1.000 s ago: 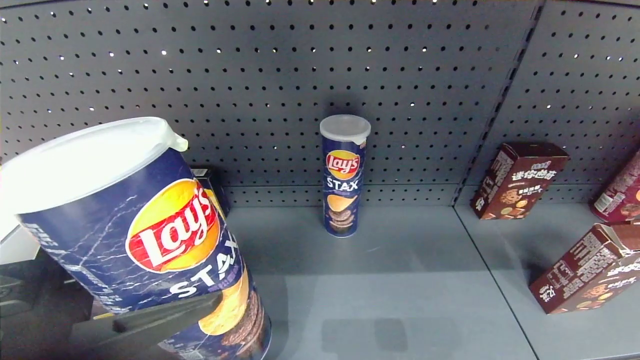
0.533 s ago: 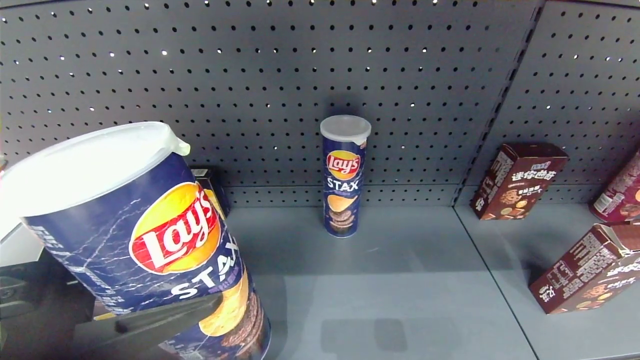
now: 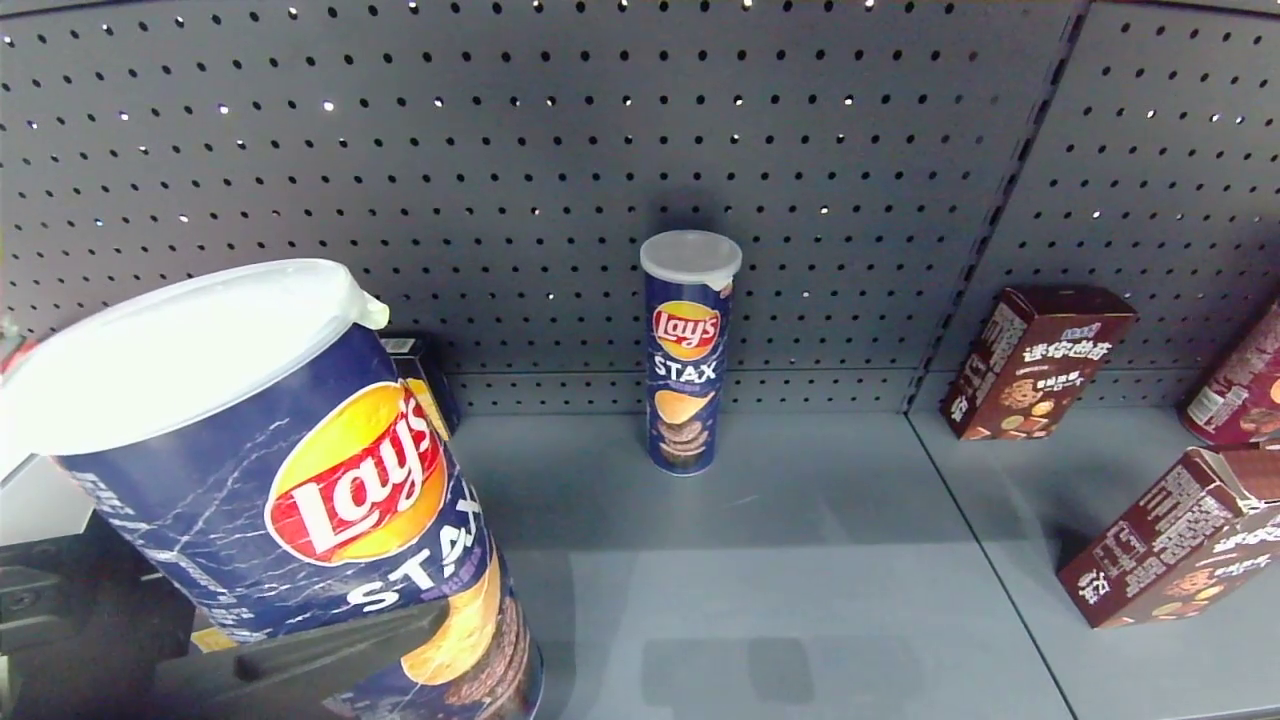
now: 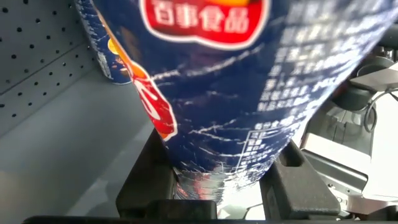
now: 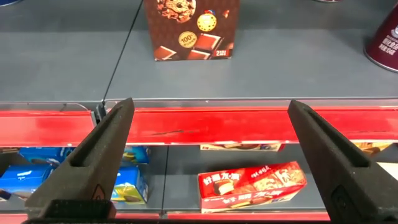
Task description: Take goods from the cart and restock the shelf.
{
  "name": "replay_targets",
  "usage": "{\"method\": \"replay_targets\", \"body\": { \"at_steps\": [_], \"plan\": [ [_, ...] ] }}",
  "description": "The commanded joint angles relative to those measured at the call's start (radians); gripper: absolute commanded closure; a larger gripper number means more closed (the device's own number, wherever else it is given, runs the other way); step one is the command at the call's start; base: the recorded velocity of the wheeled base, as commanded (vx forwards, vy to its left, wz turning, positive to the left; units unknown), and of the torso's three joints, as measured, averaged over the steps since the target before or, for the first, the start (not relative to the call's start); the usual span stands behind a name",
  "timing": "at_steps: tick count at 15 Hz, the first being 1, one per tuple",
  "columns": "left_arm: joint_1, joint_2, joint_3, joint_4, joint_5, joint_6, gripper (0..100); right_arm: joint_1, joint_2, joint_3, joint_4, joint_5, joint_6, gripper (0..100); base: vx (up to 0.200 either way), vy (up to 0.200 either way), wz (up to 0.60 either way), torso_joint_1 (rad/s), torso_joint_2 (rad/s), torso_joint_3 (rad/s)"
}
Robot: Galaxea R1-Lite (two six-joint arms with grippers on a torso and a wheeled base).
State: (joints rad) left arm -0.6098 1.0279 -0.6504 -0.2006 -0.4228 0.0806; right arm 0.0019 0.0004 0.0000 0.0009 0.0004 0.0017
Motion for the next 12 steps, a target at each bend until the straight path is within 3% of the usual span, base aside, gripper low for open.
{"method": "replay_targets", "body": {
  "at_steps": [1, 7, 9, 10, 12],
  "plan": [
    [0.001, 0.021, 0.002, -0.006, -0.001, 0.001, 100, 0.000, 0.000, 0.000, -0.001, 0.000, 0.000, 0, 0.000, 0.000, 0.00, 0.000, 0.00, 0.000],
    [0.002, 0.035, 0.015, -0.048, 0.009, -0.001, 100, -0.002, 0.001, -0.005, 0.002, -0.017, 0.001, 0, 0.000, 0.000, 0.00, 0.000, 0.00, 0.000],
    [0.012, 0.026, 0.021, -0.045, 0.010, -0.004, 100, 0.003, 0.138, -0.255, 0.030, -0.002, 0.004, 0, 0.000, 0.000, 0.00, 0.000, 0.00, 0.000],
    [0.028, 0.026, 0.021, -0.051, 0.007, -0.002, 100, 0.020, 0.187, -0.307, 0.105, 0.015, -0.002, 0, 0.000, 0.000, 0.00, 0.000, 0.00, 0.000],
    [0.031, 0.021, 0.043, -0.051, 0.006, -0.002, 100, 0.049, 0.191, -0.362, 0.131, 0.079, -0.003, 0, 0.000, 0.000, 0.00, 0.000, 0.00, 0.000]
  ]
}}
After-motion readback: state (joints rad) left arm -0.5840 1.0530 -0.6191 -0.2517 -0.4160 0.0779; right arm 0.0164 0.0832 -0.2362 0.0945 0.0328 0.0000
